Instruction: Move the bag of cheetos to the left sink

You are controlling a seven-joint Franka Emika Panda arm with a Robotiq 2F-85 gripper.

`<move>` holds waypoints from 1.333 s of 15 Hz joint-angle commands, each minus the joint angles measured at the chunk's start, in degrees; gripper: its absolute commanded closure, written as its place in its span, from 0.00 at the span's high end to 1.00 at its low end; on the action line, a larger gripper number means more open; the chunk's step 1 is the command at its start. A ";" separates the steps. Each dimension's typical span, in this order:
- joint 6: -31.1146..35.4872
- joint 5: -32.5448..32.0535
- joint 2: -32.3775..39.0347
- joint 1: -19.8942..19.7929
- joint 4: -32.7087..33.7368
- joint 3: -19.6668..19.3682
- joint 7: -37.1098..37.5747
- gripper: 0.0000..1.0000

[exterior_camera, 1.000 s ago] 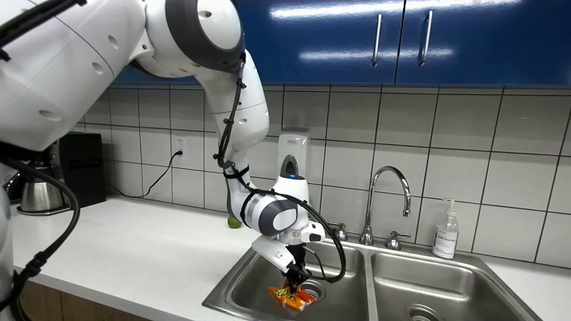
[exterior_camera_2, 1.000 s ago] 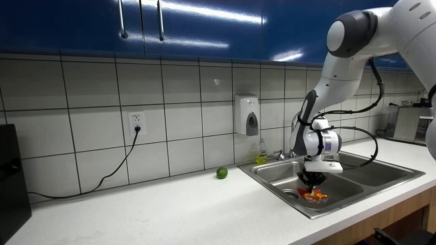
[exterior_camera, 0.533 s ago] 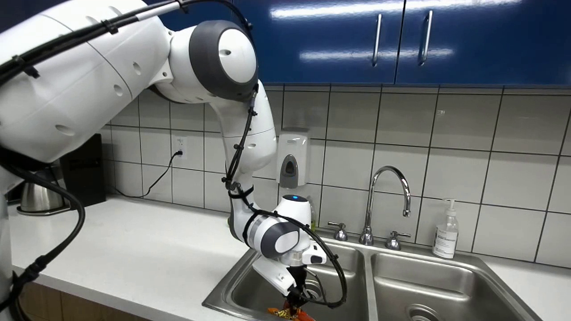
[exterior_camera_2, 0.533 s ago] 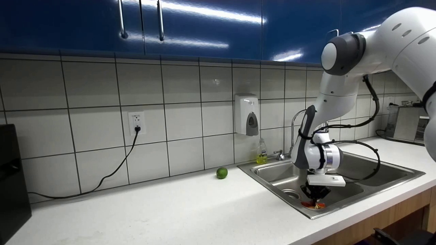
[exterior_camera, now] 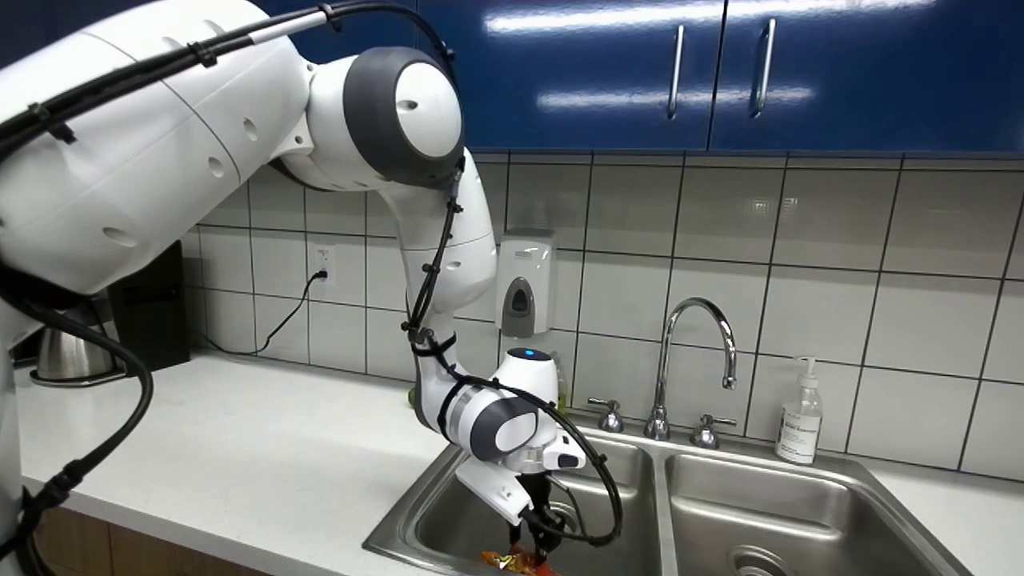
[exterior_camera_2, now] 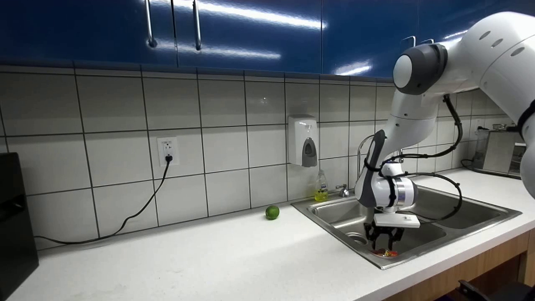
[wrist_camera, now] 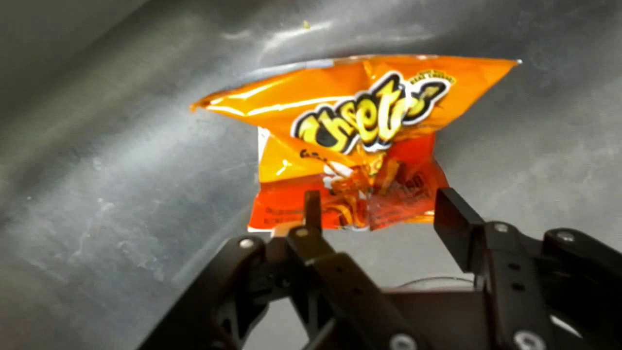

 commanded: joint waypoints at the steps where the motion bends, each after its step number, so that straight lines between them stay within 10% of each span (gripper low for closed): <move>1: 0.86 -0.57 -4.26 -0.74 -1.63 1.97 -0.47 0.95; 10: -1.94 -2.88 -15.90 4.00 -6.74 -0.56 0.13 1.00; 20: -20.66 -10.90 -37.89 9.88 -20.55 -2.38 -0.09 1.00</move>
